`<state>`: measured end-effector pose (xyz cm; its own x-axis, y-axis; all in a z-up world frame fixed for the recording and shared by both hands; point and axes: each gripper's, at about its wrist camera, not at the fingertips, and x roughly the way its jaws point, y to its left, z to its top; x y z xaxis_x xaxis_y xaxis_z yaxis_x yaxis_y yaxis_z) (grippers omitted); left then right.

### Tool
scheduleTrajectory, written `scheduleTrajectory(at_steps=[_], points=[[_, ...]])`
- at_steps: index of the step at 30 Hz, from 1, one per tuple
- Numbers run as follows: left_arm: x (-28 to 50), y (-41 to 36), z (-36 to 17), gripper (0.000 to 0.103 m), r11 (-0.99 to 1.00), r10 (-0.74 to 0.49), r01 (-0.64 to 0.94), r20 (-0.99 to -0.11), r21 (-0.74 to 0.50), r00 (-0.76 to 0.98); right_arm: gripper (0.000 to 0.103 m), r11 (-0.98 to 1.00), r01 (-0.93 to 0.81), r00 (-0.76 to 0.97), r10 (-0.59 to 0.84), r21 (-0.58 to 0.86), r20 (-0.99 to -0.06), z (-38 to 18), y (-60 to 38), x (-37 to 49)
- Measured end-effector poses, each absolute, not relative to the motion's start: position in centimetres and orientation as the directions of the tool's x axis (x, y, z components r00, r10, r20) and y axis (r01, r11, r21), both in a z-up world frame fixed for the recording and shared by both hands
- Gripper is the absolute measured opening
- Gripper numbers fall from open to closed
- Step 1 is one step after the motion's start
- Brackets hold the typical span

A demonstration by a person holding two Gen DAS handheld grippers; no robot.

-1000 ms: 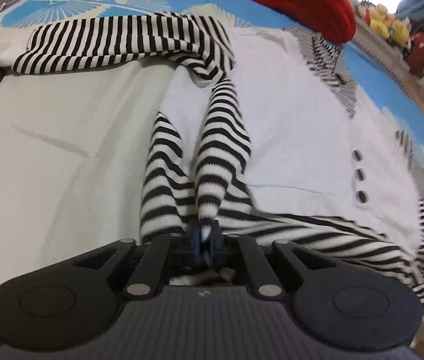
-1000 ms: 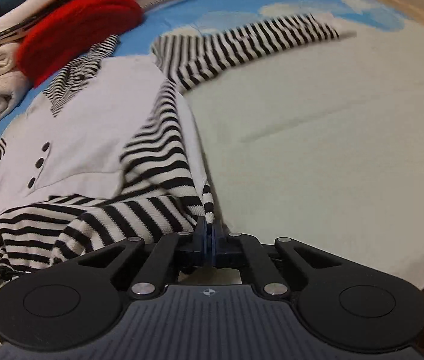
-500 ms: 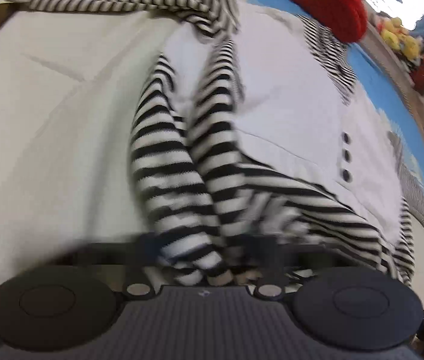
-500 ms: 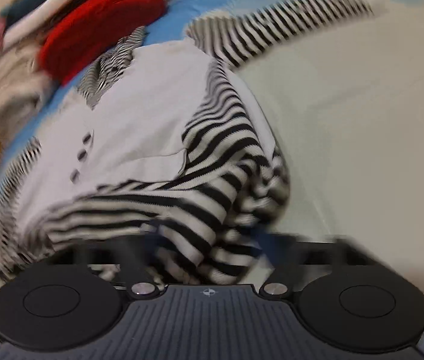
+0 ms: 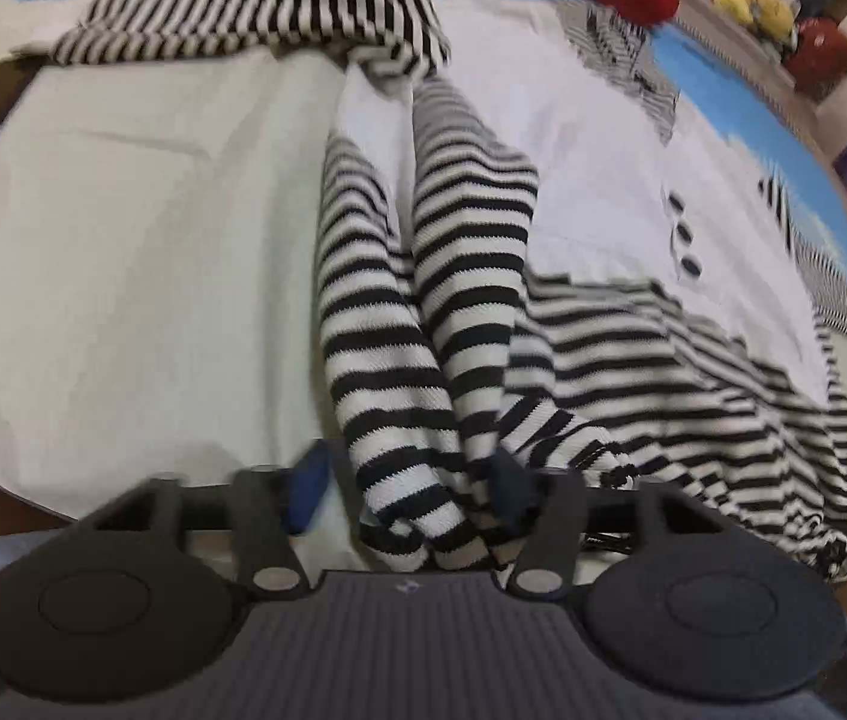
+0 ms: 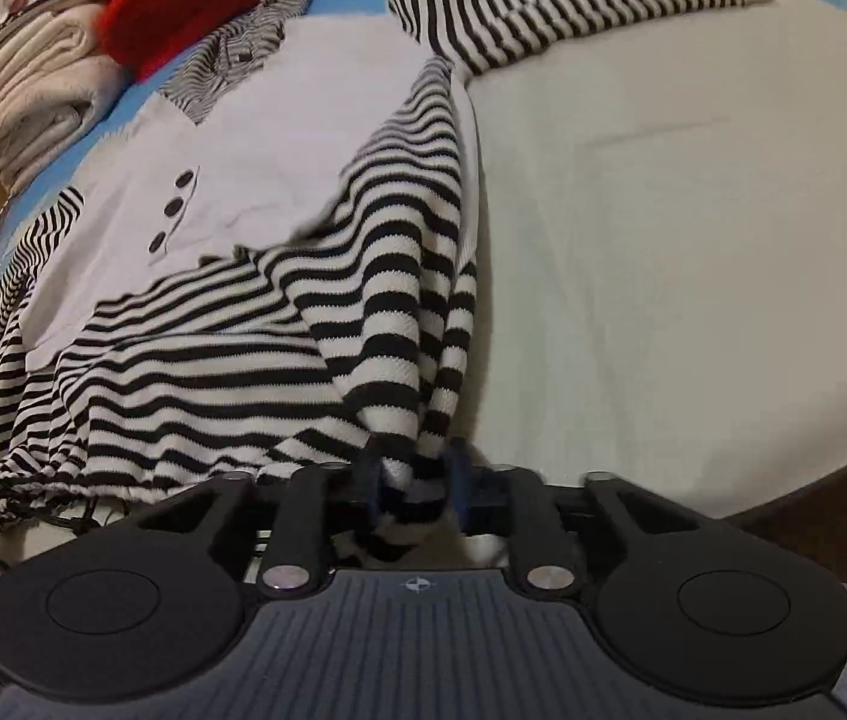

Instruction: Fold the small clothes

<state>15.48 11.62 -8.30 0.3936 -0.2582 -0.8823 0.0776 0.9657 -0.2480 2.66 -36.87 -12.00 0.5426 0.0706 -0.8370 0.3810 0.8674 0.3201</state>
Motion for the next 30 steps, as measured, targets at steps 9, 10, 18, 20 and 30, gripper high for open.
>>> scheduleTrajectory(at_steps=[9, 10, 18, 20, 30], points=[[15.6, 9.9, 1.3, 0.103, 0.959, -0.266, 0.106, -0.704, -0.263, 0.659, 0.083, 0.928, 0.239, 0.799, -0.021, 0.285, -0.601, -0.5, -33.2, 3.2], [16.1, 8.8, 2.2, 0.103, 0.963, -0.253, 0.108, -0.684, -0.248, 0.684, 0.084, 0.933, 0.219, 0.819, -0.017, 0.285, -0.574, 0.3, -32.3, 4.4], [21.5, 0.8, 1.4, 0.103, 0.982, -0.178, 0.174, -0.696, -0.077, 0.696, 0.085, 0.962, 0.160, 0.794, 0.008, 0.221, -0.608, -0.5, -26.4, 14.6], [22.6, 0.2, 0.4, 0.103, 0.980, -0.182, 0.187, -0.703, -0.071, 0.687, 0.085, 0.964, 0.164, 0.783, 0.001, 0.208, -0.621, -1.5, -25.5, 17.0], [27.6, 0.4, -5.4, 0.103, 0.991, -0.102, 0.132, -0.721, -0.014, 0.685, 0.085, 0.980, 0.193, 0.708, -0.107, 0.046, -0.698, -8.0, -23.7, 21.3]])
